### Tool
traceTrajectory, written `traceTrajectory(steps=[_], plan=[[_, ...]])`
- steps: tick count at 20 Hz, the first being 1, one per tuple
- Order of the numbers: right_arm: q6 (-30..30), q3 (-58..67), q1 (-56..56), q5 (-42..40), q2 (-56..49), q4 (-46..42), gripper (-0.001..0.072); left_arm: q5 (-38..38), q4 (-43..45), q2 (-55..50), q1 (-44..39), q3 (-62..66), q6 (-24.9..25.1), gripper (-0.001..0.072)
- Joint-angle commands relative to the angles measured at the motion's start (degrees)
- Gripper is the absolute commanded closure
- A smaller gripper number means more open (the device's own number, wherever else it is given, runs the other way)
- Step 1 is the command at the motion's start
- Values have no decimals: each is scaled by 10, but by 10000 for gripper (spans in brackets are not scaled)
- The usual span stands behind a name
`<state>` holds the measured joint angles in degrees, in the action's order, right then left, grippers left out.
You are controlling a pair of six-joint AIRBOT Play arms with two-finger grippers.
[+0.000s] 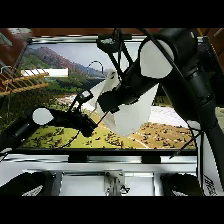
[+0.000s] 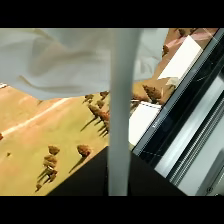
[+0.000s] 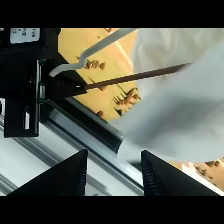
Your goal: Fold the shirts.
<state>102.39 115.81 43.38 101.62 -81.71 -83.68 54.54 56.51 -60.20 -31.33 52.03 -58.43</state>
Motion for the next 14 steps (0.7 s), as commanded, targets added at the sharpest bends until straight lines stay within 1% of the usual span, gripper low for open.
traceTrajectory(steps=[1,2,3,4,6,8,9,10,11,12,14], plan=[[-7,1,-1,-3,16,-64,242,-1,0,-2,-1,1,8,649],[-12,1,-6,3,30,-109,164,-1,0,-2,-1,1,8,649],[-12,1,-17,8,47,-153,123,-1,0,-1,-1,1,8,649],[-16,1,-45,6,67,-185,123,0,0,1,-1,1,9,649],[-36,1,-139,-5,99,-193,124,17,17,6,-1,7,10,649],[-66,1,-273,-14,107,-147,125,68,68,8,-1,33,10,649],[-96,0,-338,-22,103,-111,125,86,96,10,-1,50,10,649],[-149,0,-395,-28,93,-81,126,99,116,10,1,66,10,650],[-226,0,-432,-28,81,-69,125,112,130,10,5,84,10,649],[-335,0,-455,-24,67,-62,125,124,143,10,12,101,15,650],[-515,0,-472,-32,42,19,125,147,159,10,30,130,19,650]])
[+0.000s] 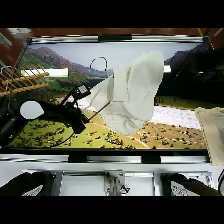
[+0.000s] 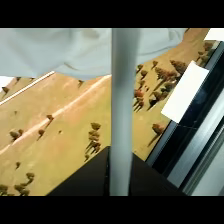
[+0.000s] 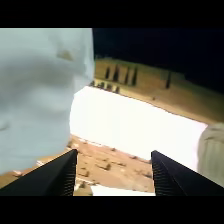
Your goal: Fold the shirts.
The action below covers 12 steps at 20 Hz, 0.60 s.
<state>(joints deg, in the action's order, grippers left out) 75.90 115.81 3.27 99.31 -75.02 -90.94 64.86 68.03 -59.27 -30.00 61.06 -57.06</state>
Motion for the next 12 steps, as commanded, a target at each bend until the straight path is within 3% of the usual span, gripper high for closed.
traceTrajectory(steps=[1,3,8,12], plan=[[-324,0,-70,-10,-35,141,125,54,47,1,29,52,10,649],[-437,0,-66,-31,-52,238,125,66,47,1,53,66,24,649],[-561,0,-66,-140,-57,402,125,83,62,-1,68,67,41,649],[-626,0,-15,-140,-69,378,124,96,73,-1,68,67,46,650]])
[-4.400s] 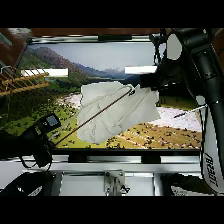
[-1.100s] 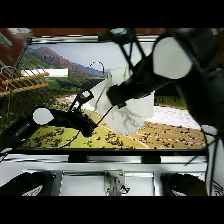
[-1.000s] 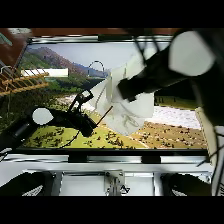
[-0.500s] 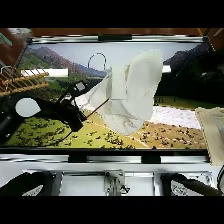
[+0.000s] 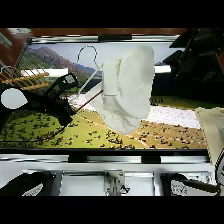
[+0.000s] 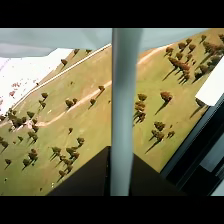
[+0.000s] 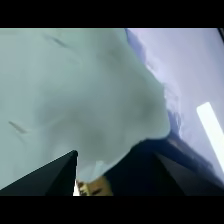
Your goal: Fold the shirts.
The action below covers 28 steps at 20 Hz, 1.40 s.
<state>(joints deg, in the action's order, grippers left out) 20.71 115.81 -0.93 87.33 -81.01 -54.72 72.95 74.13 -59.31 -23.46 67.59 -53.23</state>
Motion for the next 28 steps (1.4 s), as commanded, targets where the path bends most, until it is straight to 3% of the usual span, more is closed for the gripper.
traceTrajectory(steps=[1,3,10,15,19,20,21,23,25,26,27,28], plan=[[-81,0,43,-26,-15,-19,124,17,12,0,2,2,7,650],[-84,0,62,-42,-35,-104,124,17,11,0,2,2,12,649],[-76,0,68,-125,-71,-90,125,17,12,0,2,2,17,649],[-76,0,85,-17,-106,-69,125,9,12,0,2,2,23,650],[-74,0,116,-3,-124,-75,129,-25,31,0,3,2,31,650],[-74,0,120,-2,-125,-77,254,-35,40,0,3,2,31,650],[-69,0,122,3,-125,-78,425,-48,51,-1,3,2,31,650],[-64,0,122,25,-124,-85,627,-81,79,-4,3,2,31,648],[-64,0,122,41,-122,-99,624,-118,107,-13,4,2,31,618],[-64,0,122,39,-120,-101,624,-136,128,-18,4,2,31,504],[-59,0,122,38,-116,-104,625,-153,155,-24,3,2,31,333],[-46,0,121,38,-114,-108,625,-168,179,-28,3,2,23,271]])
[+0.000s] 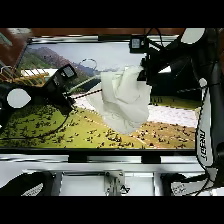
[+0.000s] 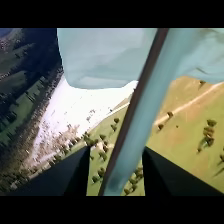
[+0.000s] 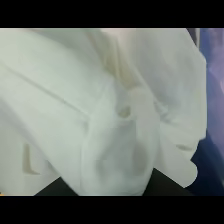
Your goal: Fold the shirts.
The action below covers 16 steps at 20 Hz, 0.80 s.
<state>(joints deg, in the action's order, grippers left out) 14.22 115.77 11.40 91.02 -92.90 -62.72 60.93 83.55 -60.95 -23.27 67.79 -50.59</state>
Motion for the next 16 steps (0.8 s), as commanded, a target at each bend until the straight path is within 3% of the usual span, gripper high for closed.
traceTrajectory(steps=[1,4,8,12,15,16], plan=[[28,1,-2,1,7,-33,625,-67,105,-16,4,0,-31,269],[39,1,-2,3,14,-51,625,-104,110,-17,30,0,-83,72],[62,1,-2,3,14,-53,626,-105,110,-14,72,0,-91,29],[94,1,-2,6,15,-56,627,-103,110,-8,81,0,-103,30],[145,1,-2,2,29,-86,628,-72,109,9,116,11,-200,50],[160,1,-2,-6,38,-94,628,-61,107,22,143,11,-243,156]])
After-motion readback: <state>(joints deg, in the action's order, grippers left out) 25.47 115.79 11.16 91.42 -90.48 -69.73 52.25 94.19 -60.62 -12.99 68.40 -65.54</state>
